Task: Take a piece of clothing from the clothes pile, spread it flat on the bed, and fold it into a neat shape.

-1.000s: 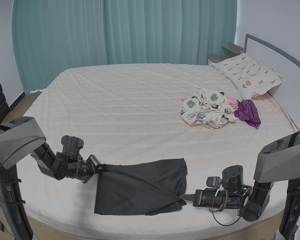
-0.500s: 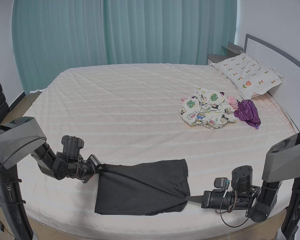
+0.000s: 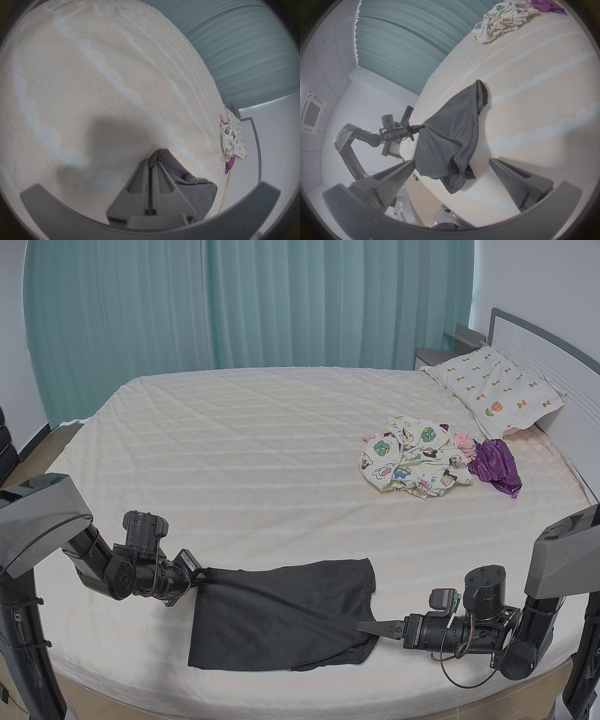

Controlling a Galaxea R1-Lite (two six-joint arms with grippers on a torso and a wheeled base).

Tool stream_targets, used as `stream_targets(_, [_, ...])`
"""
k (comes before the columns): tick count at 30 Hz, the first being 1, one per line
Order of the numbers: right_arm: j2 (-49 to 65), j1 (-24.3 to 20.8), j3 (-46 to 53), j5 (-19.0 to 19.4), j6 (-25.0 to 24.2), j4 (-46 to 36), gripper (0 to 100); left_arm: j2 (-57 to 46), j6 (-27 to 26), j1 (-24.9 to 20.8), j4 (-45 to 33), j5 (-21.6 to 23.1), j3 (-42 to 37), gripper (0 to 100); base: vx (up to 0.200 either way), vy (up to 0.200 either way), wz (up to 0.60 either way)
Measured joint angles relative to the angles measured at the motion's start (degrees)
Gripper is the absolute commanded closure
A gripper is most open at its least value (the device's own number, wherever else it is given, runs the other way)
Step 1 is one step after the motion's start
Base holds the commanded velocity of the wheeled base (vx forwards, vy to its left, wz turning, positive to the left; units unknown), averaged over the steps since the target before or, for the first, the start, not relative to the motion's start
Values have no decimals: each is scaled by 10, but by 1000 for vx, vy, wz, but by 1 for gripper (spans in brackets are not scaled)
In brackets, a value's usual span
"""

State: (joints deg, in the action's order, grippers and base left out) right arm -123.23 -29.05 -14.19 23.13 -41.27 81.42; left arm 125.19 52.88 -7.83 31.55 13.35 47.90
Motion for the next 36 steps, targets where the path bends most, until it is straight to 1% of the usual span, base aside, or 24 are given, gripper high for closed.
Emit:
stream_targets(3, [-3, -2, -5, 1, 0, 1, 0, 0, 0, 0, 0, 0, 0, 100, 0, 0, 0])
stream_targets(8, [-12, -23, 7, 9, 3, 7, 0, 0, 0, 0, 0, 0, 0, 100, 0, 0, 0])
stream_targets(9, [-14, -28, 10, 13, 4, 7, 100, 0, 0, 0, 0, 0, 0, 100, 0, 0, 0])
stream_targets(15, [-27, -39, 12, 15, 9, 7, 100, 0, 0, 0, 0, 0, 0, 100, 0, 0, 0])
stream_targets(20, [-30, -40, 26, 15, 25, 4, 100, 0, 0, 0, 0, 0, 0, 100, 0, 0, 0])
stream_targets(23, [-29, -39, 36, 15, 32, 4, 100, 0, 0, 0, 0, 0, 0, 100, 0, 0, 0])
stream_targets(29, [-27, -35, 60, 16, 64, 4, 100, 0, 0, 0, 0, 0, 1, 100, 0, 0, 0])
stream_targets(34, [-21, -27, 71, 16, 69, 2, 100, 0, 0, 1, 0, 0, 1, 100, 0, 0, 0])
stream_targets(35, [-20, -25, 74, 16, 71, 1, 0, -1, 0, 1, 0, 0, 1, 100, 0, 0, 0])
stream_targets(36, [-19, -24, 77, 16, 74, 1, 0, -1, 0, 1, 0, 0, 0, 100, 0, 0, 0])
